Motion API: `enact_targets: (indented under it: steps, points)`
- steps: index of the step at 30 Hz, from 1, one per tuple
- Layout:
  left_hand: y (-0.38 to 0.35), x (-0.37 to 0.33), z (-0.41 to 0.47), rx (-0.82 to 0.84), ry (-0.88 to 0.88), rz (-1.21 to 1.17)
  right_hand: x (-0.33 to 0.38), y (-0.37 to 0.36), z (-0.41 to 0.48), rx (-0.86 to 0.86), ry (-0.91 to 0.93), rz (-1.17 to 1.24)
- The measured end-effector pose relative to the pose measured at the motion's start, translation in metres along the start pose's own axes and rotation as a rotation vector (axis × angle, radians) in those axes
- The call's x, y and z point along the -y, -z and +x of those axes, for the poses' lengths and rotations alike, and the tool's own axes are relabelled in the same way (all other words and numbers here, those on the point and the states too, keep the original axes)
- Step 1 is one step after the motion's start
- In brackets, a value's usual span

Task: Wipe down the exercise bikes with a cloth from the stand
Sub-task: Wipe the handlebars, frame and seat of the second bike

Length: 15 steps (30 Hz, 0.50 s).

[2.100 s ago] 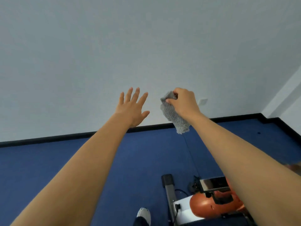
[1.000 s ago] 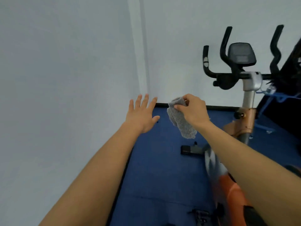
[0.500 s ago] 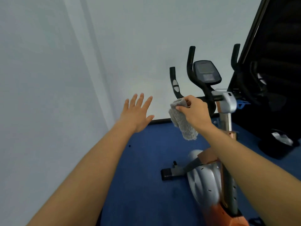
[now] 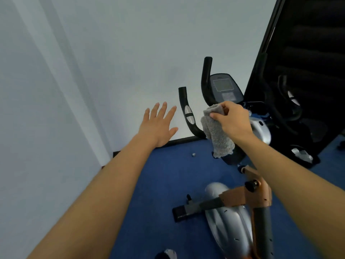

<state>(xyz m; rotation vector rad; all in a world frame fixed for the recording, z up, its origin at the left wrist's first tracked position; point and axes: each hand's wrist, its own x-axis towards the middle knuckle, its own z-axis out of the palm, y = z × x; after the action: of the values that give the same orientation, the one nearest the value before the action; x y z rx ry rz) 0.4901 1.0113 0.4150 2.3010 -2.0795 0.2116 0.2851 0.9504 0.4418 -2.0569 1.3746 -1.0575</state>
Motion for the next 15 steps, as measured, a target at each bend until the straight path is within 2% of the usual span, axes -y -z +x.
enact_targets:
  steps: [8,12,15]
  points:
    - [-0.016,0.036,0.111,-0.067,-0.102,-0.078,-0.002,-0.04,0.086,-0.023,-0.001,-0.05]
    - [-0.024,0.045,0.153,-0.199,-0.234,-0.184,-0.012,-0.06,0.109,-0.033,0.008,-0.056]
    - [-0.03,0.041,0.171,-0.26,-0.26,-0.321,-0.018,-0.069,0.117,-0.027,-0.003,-0.031]
